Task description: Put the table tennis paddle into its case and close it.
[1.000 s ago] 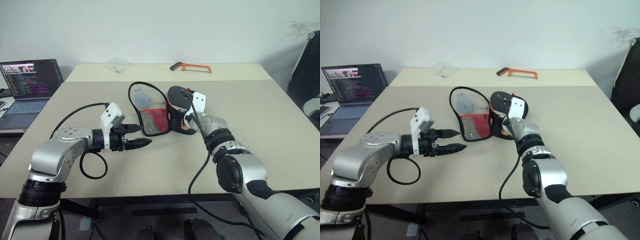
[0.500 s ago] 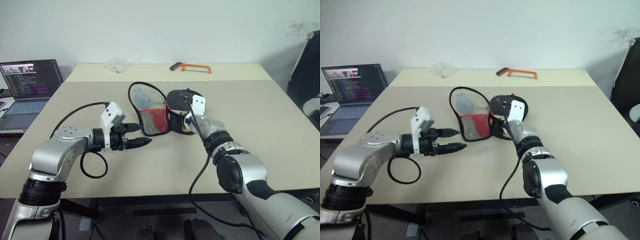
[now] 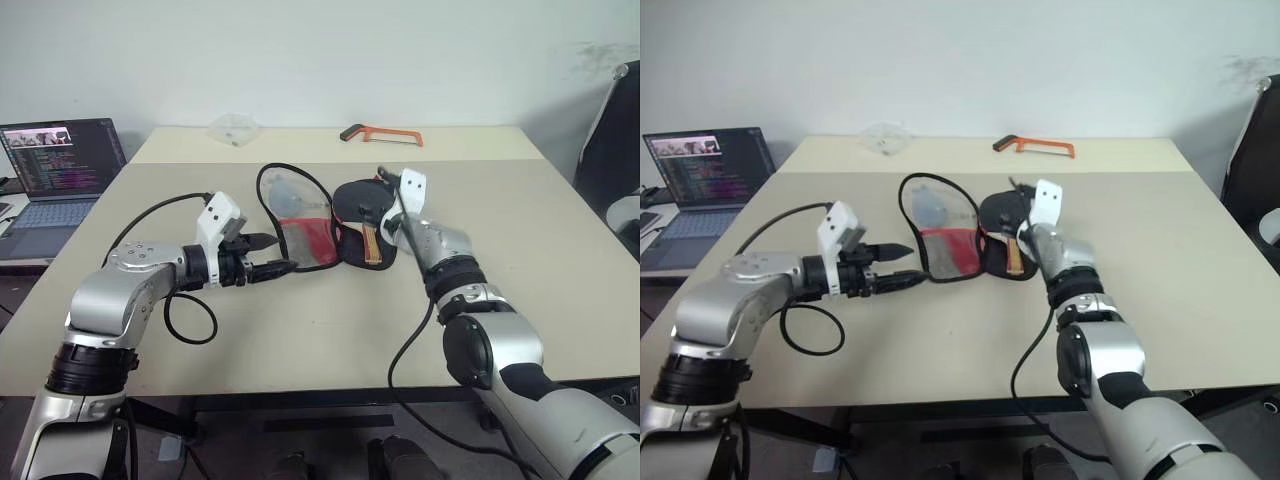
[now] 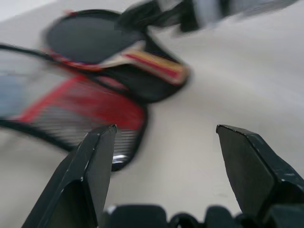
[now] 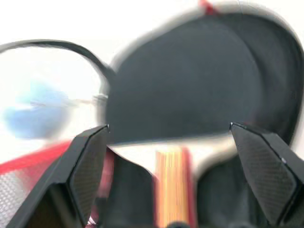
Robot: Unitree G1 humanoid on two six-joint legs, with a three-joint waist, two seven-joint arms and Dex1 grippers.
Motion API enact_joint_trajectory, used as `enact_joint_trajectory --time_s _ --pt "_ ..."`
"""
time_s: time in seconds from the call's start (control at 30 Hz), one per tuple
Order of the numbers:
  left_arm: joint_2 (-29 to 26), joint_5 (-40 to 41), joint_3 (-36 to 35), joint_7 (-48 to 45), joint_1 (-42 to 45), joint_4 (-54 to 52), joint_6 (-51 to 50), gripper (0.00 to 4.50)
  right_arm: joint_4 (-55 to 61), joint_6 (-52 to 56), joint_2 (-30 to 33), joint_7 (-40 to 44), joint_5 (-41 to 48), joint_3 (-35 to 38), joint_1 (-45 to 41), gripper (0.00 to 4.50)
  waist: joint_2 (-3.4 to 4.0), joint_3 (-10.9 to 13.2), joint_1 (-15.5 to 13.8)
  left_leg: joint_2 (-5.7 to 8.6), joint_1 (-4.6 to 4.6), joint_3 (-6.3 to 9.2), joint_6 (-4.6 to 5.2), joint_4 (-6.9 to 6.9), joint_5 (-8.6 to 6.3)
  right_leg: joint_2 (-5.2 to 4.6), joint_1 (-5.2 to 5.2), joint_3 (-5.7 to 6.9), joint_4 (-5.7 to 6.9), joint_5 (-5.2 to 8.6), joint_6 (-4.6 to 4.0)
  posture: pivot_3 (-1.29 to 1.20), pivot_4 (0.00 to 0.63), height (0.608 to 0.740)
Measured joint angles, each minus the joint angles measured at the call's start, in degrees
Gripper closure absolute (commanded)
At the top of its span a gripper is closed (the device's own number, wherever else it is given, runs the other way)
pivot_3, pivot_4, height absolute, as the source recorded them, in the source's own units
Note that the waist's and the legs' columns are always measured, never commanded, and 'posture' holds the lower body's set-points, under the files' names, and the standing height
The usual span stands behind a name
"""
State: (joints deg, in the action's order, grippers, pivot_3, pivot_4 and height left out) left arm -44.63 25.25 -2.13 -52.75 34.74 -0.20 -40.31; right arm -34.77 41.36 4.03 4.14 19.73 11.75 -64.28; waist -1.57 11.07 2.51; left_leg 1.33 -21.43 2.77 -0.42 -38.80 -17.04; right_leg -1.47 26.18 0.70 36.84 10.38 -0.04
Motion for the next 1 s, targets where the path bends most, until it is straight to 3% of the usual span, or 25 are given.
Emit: enact_joint_trajectory --time_s 0.13,0.3,0.43,0.67,0.9,1.0 --pt "-1.68 -2.48 -2.24 1.95 1.72 8.52 1.99 0.81 27.95 14.92 11.34 12.79 7.67 -6.20 11.06 0.05 -0.01 -0.01 -0.68 0.01 -0.04 0.02 0.02 -0.01 -0.02 0.03 -0.03 0.07 -0.12 0.01 0.02 0.00 0.150 0.740" --pt "0.53 -10.06 -0.99 7.53 8.34 24.04 7.91 0.81 43.85 13.65 26.16 29.38 10.14 -13.62 23.82 0.05 -0.03 -0.01 -1.00 0.10 0.12 -0.08 0.02 -0.15 0.00 0.19 -0.15 0.08 -0.02 0.19 0.34 0.00 0.150 0.740" --pt "5.93 -15.50 3.10 10.63 13.55 34.01 13.71 0.81 46.55 8.25 28.40 34.64 8.74 -15.43 24.05 0.05 -0.08 -0.03 -0.82 0.01 0.66 -0.28 0.01 -0.15 0.00 0.19 -0.59 0.00 -0.03 0.20 0.36 0.00 0.150 0.740" --pt "13.34 -18.95 4.35 11.07 19.06 49.89 19.39 0.81 45.99 3.50 29.34 36.53 5.51 -16.36 23.70 0.05 -0.10 -0.03 -0.76 -0.01 0.60 -0.35 0.01 -0.13 0.00 0.16 -0.51 -0.05 -0.01 0.15 0.29 0.00 0.150 0.740" --pt "14.21 -20.03 3.96 10.79 19.30 54.90 21.97 0.81 46.01 2.89 30.32 36.61 3.97 -16.30 24.03 0.05 -0.15 0.00 -0.97 0.00 0.48 -0.28 0.00 -0.12 -0.01 0.07 -0.40 -0.06 0.00 0.01 0.06 0.00 0.150 0.740" --pt "14.88 -20.20 3.96 10.99 19.58 55.46 22.57 1.47 46.02 2.89 30.31 36.48 3.86 -16.30 24.41 0.00 -0.16 0.01 -1.04 0.03 0.49 -0.30 0.00 -0.13 -0.01 0.07 -0.41 -0.05 0.00 0.01 0.06 0.00 0.150 0.740"
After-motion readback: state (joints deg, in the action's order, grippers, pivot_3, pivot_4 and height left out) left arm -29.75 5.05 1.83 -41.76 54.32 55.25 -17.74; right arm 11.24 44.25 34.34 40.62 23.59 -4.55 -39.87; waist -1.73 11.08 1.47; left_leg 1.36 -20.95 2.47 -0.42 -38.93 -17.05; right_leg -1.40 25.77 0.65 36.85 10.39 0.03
